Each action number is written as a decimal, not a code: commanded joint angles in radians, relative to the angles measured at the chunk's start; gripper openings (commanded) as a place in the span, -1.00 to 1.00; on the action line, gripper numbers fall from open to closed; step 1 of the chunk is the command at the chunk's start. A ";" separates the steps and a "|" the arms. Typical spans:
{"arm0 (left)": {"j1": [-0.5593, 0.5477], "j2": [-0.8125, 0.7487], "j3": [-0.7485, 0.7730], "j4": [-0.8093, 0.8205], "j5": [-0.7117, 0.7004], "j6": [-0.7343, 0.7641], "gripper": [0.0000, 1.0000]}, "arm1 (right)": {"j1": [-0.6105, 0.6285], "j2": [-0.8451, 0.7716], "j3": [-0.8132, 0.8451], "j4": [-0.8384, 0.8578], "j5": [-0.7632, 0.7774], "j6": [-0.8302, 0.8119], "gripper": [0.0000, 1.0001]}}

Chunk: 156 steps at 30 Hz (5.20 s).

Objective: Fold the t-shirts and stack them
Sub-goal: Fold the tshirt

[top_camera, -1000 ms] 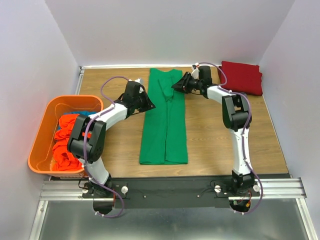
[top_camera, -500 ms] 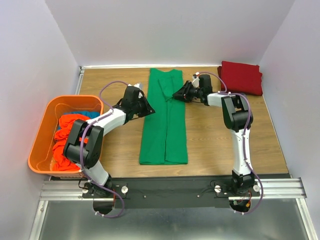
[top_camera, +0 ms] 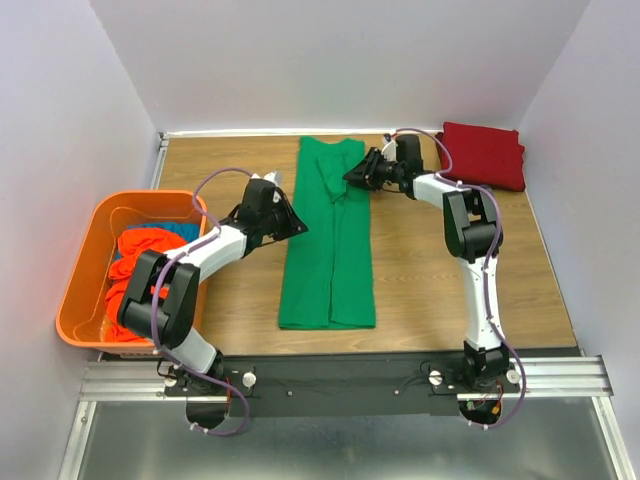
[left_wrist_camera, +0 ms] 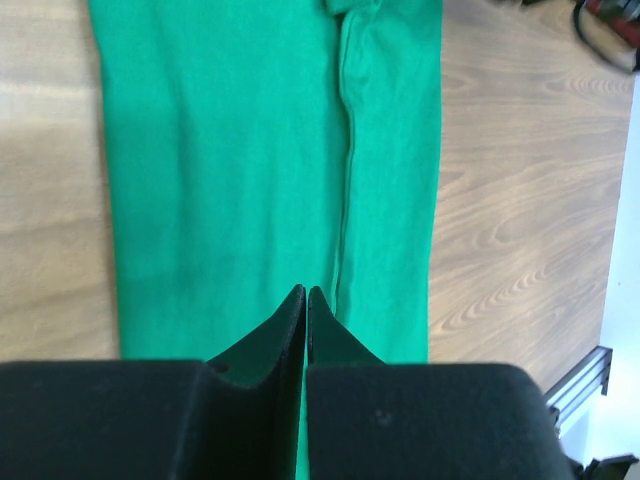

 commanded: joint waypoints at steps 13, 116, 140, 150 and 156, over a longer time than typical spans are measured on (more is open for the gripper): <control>-0.035 -0.316 -0.239 -0.311 -0.117 -0.044 -0.50 | 0.062 -0.563 -0.479 -0.161 0.169 -0.109 -0.12; -0.503 -0.541 -0.373 -0.390 -0.382 -0.390 -0.92 | 0.387 -1.249 -1.182 -0.483 0.467 0.005 -0.90; -0.135 0.025 0.129 -0.136 -0.273 -0.136 -1.00 | 0.165 -0.555 -0.469 -0.417 0.454 -0.109 -0.92; -0.027 0.158 0.267 -0.130 -0.192 -0.119 -1.00 | 0.122 -0.435 -0.327 -0.416 0.415 -0.101 -0.95; -0.009 0.219 0.350 -0.156 -0.174 -0.117 -1.00 | 0.085 -0.425 -0.279 -0.413 0.411 -0.088 -0.95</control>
